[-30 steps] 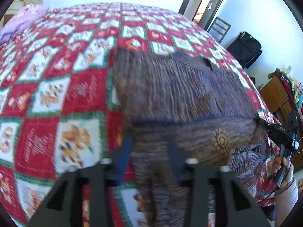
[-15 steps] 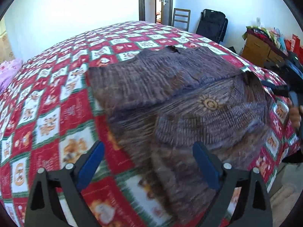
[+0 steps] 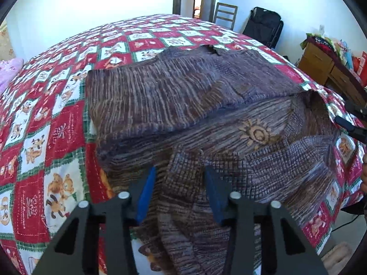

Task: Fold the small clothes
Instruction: 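Lift the hem with both tools and fold it toward the collar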

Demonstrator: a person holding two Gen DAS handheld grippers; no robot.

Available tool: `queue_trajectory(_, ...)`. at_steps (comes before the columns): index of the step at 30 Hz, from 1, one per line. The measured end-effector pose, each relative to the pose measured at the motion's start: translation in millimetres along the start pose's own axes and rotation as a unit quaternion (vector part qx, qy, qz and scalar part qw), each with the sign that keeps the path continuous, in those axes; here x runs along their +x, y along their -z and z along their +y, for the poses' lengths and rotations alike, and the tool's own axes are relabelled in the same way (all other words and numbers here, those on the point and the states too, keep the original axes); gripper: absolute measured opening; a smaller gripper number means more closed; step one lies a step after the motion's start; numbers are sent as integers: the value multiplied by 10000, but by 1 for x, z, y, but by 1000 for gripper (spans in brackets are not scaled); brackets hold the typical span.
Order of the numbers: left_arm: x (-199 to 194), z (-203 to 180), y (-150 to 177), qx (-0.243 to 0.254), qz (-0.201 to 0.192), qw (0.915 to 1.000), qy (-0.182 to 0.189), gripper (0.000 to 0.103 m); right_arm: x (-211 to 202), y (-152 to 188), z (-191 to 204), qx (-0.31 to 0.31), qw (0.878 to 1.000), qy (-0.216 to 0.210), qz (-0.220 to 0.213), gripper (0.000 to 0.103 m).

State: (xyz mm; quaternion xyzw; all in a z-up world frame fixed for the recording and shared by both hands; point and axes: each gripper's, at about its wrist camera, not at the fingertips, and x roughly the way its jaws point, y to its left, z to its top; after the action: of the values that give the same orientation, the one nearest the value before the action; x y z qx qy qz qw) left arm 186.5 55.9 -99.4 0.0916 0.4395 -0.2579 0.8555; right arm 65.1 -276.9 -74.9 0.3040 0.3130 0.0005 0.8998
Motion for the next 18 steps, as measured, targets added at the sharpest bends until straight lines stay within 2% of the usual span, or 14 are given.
queue_trajectory(2,-1,0,0,-41,22,10000,-6,42,3,2,4,-37,10000,-8,31,86)
queue_trajectory(3,-1,-1,0,-39,26,10000,-23,38,4,3,6,-69,10000,7,37,86)
queue_trajectory(4,-1,-2,0,-28,20,10000,-34,27,5,4,9,-140,9999,41,45,86)
queue_trajectory(5,-2,-5,1,-11,0,10000,10,21,5,5,12,-193,9998,66,48,86)
queue_trajectory(7,-3,-10,1,64,-19,10000,-33,15,4,6,16,-312,9994,135,41,86)
queue_trajectory(13,-4,-13,0,50,-51,9999,-80,9,-3,6,16,-380,9988,298,-63,86)
queue_trajectory(16,-11,-11,-1,-90,-149,9998,124,8,-8,6,13,-471,9977,465,-137,86)
queue_trajectory(18,-16,-12,-1,-131,-250,9994,178,8,-12,5,9,-549,9969,533,-158,71)
